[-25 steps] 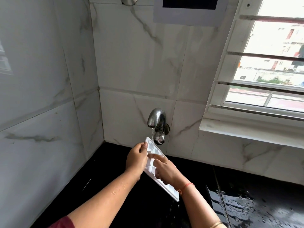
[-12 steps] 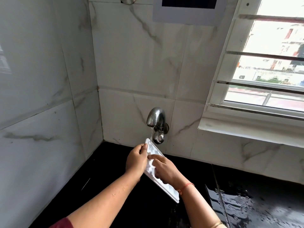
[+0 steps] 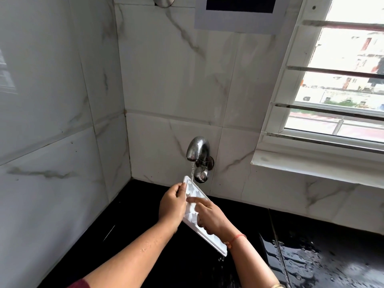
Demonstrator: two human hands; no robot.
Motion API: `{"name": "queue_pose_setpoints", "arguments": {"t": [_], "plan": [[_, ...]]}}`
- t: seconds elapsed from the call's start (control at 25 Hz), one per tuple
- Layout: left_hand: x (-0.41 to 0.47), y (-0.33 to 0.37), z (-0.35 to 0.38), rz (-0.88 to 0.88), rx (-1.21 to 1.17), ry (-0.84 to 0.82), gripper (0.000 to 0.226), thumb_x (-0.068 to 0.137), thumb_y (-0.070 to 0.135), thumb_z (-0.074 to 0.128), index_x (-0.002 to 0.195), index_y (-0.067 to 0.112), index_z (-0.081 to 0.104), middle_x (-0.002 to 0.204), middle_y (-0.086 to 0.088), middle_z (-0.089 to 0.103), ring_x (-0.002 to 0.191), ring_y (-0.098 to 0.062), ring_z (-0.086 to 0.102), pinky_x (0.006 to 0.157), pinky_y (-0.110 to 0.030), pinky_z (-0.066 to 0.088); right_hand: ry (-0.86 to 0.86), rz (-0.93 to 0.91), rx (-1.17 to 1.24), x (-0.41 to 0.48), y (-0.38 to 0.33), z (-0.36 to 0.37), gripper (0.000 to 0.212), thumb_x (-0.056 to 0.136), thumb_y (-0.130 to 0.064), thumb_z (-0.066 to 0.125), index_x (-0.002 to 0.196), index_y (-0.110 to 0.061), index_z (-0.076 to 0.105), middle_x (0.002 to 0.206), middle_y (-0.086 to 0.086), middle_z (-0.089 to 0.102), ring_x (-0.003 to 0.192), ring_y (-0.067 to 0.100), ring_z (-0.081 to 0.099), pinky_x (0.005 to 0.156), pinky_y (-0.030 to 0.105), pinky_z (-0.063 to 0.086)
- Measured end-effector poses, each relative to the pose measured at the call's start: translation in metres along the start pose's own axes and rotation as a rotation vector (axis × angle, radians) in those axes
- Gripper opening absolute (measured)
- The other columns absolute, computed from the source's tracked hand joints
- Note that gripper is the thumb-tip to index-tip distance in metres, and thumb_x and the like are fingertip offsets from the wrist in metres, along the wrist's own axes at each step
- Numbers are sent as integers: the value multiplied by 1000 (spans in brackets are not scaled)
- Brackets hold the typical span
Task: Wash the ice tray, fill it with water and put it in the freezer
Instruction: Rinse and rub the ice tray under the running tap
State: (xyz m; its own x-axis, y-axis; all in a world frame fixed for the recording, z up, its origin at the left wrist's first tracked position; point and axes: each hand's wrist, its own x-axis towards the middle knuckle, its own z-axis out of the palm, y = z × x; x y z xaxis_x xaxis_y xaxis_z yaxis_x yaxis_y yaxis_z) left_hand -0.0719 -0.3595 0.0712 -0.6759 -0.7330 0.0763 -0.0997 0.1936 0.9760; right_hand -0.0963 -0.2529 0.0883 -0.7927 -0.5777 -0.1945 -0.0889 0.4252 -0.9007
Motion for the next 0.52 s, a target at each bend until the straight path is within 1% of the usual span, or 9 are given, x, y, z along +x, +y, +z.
{"name": "queue_pose_setpoints", "arguments": {"t": [0.16, 0.28, 0.4, 0.52], "plan": [[2, 1, 1, 21, 37, -24, 30, 94, 31, 47, 103, 8, 65, 81, -2, 63, 80, -20, 59, 72, -24, 40, 23, -2, 25, 2, -3, 0, 31, 86, -13, 37, 101, -26, 61, 52, -3, 42, 30, 0, 38, 35, 15, 25], [1, 2, 0, 28, 30, -44, 29, 94, 31, 46, 102, 10, 65, 82, -1, 63, 78, -16, 58, 72, -23, 40, 24, -3, 35, 5, -2, -2, 36, 87, -11, 35, 106, -28, 61, 53, -2, 43, 30, 0, 39, 36, 14, 25], [1, 0, 0, 16, 6, -20, 29, 94, 31, 47, 104, 10, 65, 84, -1, 63, 79, -16, 57, 73, -23, 40, -1, 9, 27, 2, 3, 1, 40, 86, -10, 35, 112, -26, 61, 53, -1, 43, 31, -1, 39, 35, 14, 25], [0, -4, 0, 4, 18, -6, 29, 94, 29, 48, 104, 8, 65, 81, -1, 62, 79, -17, 57, 73, -23, 39, -24, 32, 63, -2, 4, 8, 39, 87, -10, 36, 115, -24, 58, 53, -1, 41, 30, 0, 36, 34, 12, 24]]}}
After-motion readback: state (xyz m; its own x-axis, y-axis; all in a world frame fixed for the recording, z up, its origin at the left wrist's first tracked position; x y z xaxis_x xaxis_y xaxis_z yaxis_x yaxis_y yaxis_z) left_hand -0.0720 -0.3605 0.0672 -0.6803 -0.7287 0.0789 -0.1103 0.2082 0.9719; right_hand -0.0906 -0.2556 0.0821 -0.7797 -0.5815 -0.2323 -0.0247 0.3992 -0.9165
